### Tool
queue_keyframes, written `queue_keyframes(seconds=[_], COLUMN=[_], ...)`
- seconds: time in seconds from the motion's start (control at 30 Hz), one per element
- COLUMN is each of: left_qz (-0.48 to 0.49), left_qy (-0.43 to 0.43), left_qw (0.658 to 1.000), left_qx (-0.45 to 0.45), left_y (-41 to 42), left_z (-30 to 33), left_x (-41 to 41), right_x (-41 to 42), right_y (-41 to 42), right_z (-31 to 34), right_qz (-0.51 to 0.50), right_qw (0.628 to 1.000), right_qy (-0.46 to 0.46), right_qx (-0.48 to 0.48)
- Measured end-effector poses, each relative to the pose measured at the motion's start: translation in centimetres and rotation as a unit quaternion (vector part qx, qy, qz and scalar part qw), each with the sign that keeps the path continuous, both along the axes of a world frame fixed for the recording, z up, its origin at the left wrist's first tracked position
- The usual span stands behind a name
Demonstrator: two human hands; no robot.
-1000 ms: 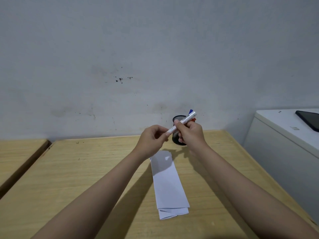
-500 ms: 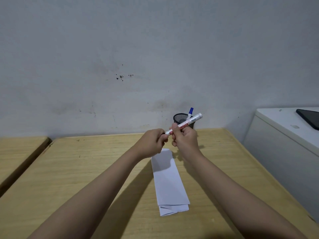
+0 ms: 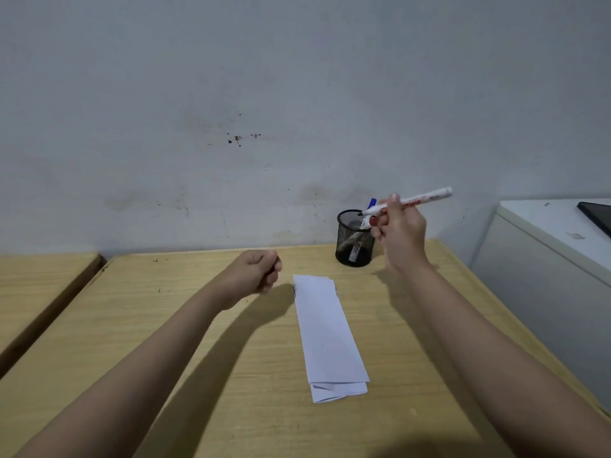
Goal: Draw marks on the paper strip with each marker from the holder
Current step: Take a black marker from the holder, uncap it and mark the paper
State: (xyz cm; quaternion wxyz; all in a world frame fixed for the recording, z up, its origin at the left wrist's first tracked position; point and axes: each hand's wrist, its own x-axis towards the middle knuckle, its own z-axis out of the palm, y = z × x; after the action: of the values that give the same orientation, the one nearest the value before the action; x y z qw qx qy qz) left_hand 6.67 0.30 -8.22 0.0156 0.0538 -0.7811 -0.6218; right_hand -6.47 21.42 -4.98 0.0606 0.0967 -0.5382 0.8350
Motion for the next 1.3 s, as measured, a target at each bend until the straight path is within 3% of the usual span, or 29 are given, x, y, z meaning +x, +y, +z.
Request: queue_keyframes(seconds=[0.07, 0.13, 0.23, 0.4, 0.63, 0.73, 0.97, 1.17, 1.23, 1.3], left_qz=[0.084, 0.099, 0.107, 0.134, 0.061, 0.052, 0.087, 0.193, 0.159, 0.111], left_qy=[0.068, 0.078, 0.045, 0.038, -0.001, -0.005, -0.015, 0.117, 0.115, 0.063], left_qw=[0.983, 0.969, 0.962, 0.952, 0.906, 0.905, 0.940, 0.952, 0.953, 0.940], left_qx=[-0.149, -0.212, -0.249, -0.272, -0.419, -0.421, -0.330, -0.207, -0.229, -0.317], left_y=[0.4, 1.0, 0.4, -0.6, -1.1, -1.1, -1.3, 1.6, 2.4, 2.3], left_z=[-0.8, -1.3, -2.0, -2.1, -3.0, -3.4, -4.4, -3.9, -4.7, -5.9], left_x=[-0.9, -2.0, -3.6, -6.0, -8.5, -9.0, -7.9, -3.6, -2.2, -1.7], right_x=[0.8, 1.8, 2.6, 3.2, 2.7, 2.4, 2.3, 2.4, 2.7, 3.1], right_y=[-0.6, -1.3, -1.6, -2.1, -2.7, -2.8, -2.9, -2.8, -2.9, -3.2], right_z=[-0.6, -1.4, -2.5, -3.7, -5.0, -5.3, -5.8, -6.1, -6.3, -6.6], right_qz=[0.013, 0.019, 0.025, 0.050, 0.074, 0.073, 0.069, 0.039, 0.025, 0.028], right_qw=[0.997, 0.989, 0.979, 0.979, 0.975, 0.975, 0.977, 0.981, 0.982, 0.984], right_qy=[0.029, 0.055, 0.076, 0.060, 0.059, 0.062, 0.055, 0.050, 0.030, -0.002], right_qx=[0.077, 0.137, 0.187, 0.187, 0.199, 0.200, 0.197, 0.186, 0.183, 0.176])
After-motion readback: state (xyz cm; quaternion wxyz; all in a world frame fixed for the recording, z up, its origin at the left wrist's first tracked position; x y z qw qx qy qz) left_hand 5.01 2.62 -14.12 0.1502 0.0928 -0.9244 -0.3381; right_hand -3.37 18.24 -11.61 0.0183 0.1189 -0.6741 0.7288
